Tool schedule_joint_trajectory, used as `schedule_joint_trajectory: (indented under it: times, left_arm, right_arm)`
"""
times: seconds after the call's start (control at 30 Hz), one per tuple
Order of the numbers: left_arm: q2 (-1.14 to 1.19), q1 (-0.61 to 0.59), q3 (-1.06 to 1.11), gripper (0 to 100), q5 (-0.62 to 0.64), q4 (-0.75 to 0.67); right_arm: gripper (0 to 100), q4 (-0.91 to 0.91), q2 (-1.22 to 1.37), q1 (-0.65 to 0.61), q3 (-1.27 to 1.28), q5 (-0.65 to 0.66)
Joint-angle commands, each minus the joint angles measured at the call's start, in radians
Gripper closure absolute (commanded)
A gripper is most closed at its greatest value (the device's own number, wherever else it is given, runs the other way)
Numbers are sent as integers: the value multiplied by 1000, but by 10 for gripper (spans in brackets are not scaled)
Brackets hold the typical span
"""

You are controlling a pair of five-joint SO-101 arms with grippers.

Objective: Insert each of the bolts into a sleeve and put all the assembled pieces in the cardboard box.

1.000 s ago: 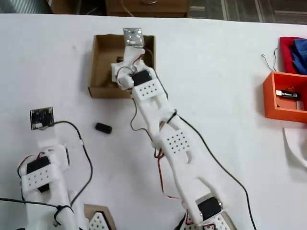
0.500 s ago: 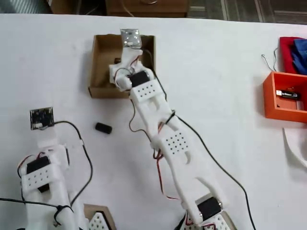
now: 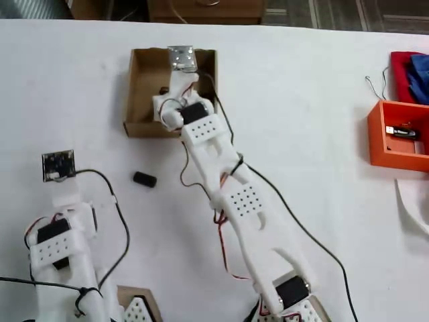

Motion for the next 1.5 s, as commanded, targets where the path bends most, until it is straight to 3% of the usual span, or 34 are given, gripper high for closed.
schedule_joint_trajectory:
  times: [0.0,0.33,0.57,0.77,0.93,1.07,1.47]
  left_arm:
    - [-11,9,-4,950,-9,-17]
    - [-11,9,-4,950,-9,-17]
    - [-11,9,-4,950,-9,-17]
    - [-11,9,-4,950,-9,-17]
    - [-11,9,-4,950,-9,-17]
    - [-11,9,-4,950,-9,-17]
    - [-11,9,-4,950,-9,-17]
  right_arm:
    - [974,2,-16,-5,-6,-6]
    - [969,24,-21,1,-17,-6]
    - [795,24,-19,8,-15,-8]
    - [789,24,-28,8,-34,-8]
    - [803,25,-31,10,-117,-8]
    - [981,25,-30,7,-186,-6]
    - [979,25,-22,-12,-203,-2]
